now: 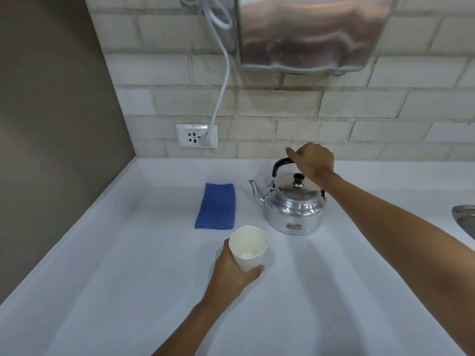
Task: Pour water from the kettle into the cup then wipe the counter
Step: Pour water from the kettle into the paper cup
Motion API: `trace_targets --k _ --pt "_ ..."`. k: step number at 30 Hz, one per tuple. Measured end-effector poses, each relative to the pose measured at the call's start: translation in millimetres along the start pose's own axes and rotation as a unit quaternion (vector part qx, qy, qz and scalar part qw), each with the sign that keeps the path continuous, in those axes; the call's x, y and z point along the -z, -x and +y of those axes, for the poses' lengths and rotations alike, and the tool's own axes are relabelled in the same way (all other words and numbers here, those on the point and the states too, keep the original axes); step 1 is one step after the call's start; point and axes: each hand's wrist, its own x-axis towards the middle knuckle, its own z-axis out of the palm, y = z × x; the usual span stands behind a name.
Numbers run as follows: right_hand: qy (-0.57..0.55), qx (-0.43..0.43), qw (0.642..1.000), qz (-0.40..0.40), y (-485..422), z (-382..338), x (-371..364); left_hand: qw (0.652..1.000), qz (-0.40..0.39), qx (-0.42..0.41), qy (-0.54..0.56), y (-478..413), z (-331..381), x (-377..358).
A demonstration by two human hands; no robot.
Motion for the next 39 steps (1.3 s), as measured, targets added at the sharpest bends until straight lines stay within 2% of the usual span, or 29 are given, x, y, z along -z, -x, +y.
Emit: trace_targets --k 7,19,39 --pt "0.0 0.063 0.998 0.019 17.7 -8.6 27.5 1.0 0.017 0.005 -0.018 -1.2 0.6 -1.3" --pt "0.103 0.19 0.976 0.017 61.3 -33.4 77.4 1.0 0.016 -0.008 -0.015 1.9 3.7 1.0" --pt "0.212 0.3 0.93 0.019 88.5 -64.7 98.9 1.0 0.007 -0.012 -0.001 2.6 7.5 2.0"
